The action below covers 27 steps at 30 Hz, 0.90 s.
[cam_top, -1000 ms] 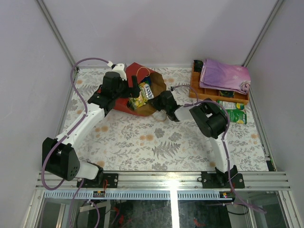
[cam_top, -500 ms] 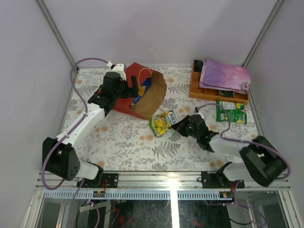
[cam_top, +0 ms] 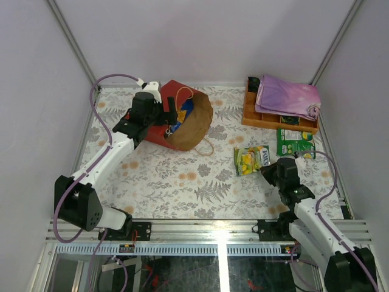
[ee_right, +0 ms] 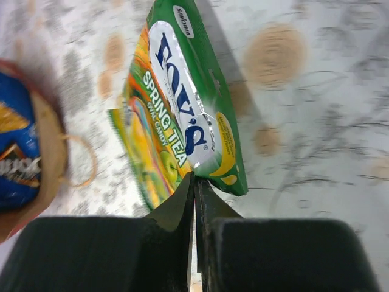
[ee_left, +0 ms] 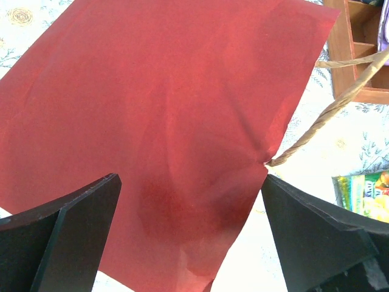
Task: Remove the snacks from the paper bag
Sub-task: Place the snack at the center of the board.
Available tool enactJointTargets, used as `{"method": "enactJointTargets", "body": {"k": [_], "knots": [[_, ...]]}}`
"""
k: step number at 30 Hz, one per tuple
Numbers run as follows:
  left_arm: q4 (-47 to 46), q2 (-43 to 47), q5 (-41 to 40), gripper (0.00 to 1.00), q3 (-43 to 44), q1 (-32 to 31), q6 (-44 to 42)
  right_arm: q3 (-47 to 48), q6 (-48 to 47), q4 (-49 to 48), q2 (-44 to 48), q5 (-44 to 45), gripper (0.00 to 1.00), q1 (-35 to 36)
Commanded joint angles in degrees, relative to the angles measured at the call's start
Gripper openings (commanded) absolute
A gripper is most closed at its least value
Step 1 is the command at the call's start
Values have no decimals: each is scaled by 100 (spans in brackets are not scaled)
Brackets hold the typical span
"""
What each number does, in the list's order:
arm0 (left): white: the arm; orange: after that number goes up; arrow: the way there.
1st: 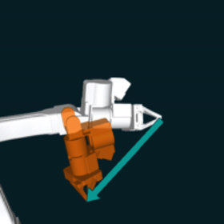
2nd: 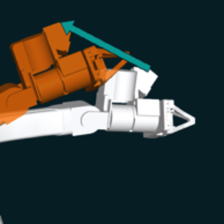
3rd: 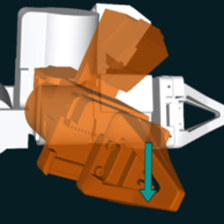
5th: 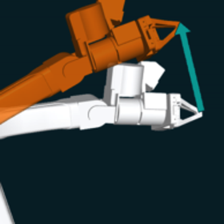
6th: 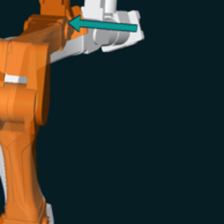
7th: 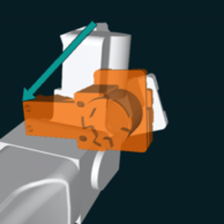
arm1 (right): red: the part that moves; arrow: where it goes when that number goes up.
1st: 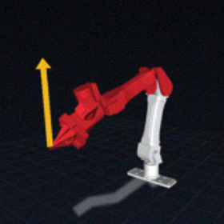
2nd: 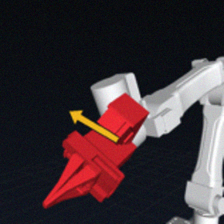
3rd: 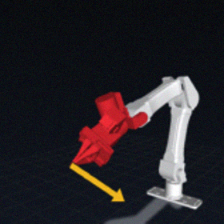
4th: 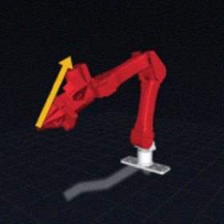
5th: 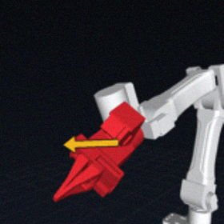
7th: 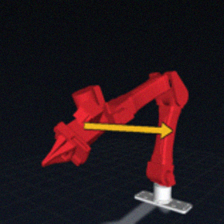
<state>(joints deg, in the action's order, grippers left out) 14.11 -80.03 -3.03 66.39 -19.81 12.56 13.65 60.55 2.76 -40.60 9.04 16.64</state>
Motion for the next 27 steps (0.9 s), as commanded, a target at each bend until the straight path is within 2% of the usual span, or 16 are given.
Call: {"method": "enactJointTargets", "body": {"k": [1,5,8,11,14,27], "knots": [[-42,58,-114,100,82,20,-69,-33,-132,257,-371,-384,0,-659],[-31,43,-136,100,85,19,-78,199,-36,-151,-1267,-507,0,-1105],[-22,28,-173,100,86,21,-91,321,164,-756,-2030,-925,0,-1488],[-13,21,-197,100,92,21,-104,538,335,-1344,-2762,-1173,0,-1658],[4,23,-227,100,90,17,-120,837,504,-1524,-3298,-1188,0,-1748],[-5,-49,-237,100,102,13,-131,1171,1936,-2287,-4122,-763,0,-1831]]}}
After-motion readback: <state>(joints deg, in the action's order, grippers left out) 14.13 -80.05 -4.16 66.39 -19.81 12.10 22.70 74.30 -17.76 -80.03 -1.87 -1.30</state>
